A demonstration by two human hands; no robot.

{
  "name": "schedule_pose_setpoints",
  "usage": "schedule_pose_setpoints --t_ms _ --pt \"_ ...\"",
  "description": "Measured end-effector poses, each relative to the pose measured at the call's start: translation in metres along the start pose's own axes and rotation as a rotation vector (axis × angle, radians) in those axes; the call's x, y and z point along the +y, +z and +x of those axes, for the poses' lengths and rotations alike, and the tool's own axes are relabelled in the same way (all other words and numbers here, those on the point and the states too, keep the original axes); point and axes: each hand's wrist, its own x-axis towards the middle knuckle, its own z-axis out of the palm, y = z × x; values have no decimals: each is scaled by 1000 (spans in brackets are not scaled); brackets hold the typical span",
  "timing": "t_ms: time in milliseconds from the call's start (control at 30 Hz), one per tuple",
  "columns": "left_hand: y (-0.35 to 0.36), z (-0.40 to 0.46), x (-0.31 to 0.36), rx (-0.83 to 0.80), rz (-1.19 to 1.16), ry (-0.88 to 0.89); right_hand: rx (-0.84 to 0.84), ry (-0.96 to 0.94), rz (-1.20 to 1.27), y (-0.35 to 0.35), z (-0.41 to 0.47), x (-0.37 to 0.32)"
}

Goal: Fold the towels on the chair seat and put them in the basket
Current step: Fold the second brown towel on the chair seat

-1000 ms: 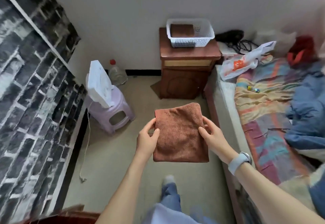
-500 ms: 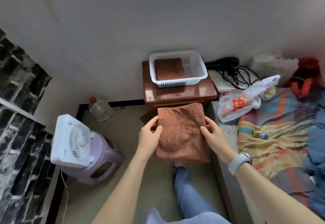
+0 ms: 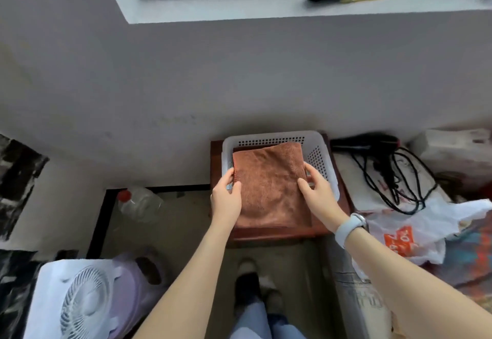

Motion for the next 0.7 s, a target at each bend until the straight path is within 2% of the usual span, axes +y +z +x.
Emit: schedule_pose_setpoints --t_ms 167,333,467,533,600,700 --pt "21 66 -5 -1 15 -23 -38 25 -31 14 65 8" --pt "36 93 -21 -12 96 -59 -75 128 -40 29 102 29" --pt "48 95 -33 -41 296 -54 -122 202 -86 35 112 49" --pt "54 88 -39 -36 470 40 -104 209 -207 36 111 56" --pt "61 79 -44 -52 647 204 -52 138 -458 35 105 59" --pt "76 75 -54 -139 840 395 -50 -204 -839 37 100 64"
